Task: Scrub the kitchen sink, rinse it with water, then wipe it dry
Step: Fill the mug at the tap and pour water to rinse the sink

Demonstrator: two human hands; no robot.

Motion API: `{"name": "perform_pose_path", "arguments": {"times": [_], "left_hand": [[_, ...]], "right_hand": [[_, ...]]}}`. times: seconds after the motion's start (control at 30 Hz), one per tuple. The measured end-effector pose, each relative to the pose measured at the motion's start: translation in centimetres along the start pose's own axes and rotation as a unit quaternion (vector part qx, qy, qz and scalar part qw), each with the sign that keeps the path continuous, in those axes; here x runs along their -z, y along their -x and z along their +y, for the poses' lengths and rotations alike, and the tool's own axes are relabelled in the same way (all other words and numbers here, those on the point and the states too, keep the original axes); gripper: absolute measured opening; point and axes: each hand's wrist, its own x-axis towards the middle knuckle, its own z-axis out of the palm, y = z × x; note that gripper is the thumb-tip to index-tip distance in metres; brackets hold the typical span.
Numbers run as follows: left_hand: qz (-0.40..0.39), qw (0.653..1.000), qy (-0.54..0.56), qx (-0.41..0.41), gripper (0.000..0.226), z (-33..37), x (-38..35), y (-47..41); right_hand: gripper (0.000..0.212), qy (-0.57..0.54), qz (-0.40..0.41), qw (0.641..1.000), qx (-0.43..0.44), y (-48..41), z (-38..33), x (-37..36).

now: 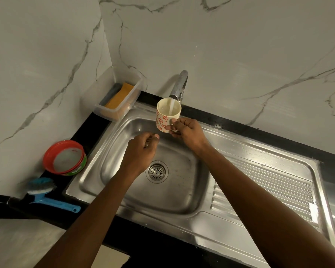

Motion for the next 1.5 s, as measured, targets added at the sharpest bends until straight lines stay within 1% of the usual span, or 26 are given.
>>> {"name": "perform_pose_path", "arguments": {"times": [0.6, 1.07, 1.23, 1.3, 1.5], "left_hand": [[-0.006, 1.0, 0.001, -0.002, 0.032, 0.2, 0.1, 0.5], [-0.003, 1.0, -0.007, 0.004, 0.038, -0.1, -0.3, 0.7], [-0.006, 1.0, -0.022, 0.01, 0.035, -0.4, -1.4, 0.9], [-0.009, 0.999, -0.027, 0.015, 0.032, -0.4, -1.9, 1.1], [-0.01, 0.999, -0.002, 0.045, 0.021, 0.0, -4.9, 1.9]], "right_hand": [[0.027, -0.002, 0.0, 1.0, 0.004, 0.4, -0.1, 0.2], [0.03, -0.002, 0.004, 1.0, -0.01, 1.1, 0.3, 0.7], [0.025, -0.022, 0.009, 1.0, -0.009, 3.3, 1.2, 2.1], [0.025, -0.014, 0.016, 1.0, -0.015, 4.6, 1.7, 2.8], [0.035, -0.047, 0.037, 0.997, -0.039, 9.9, 3.8, 5.7]]}}
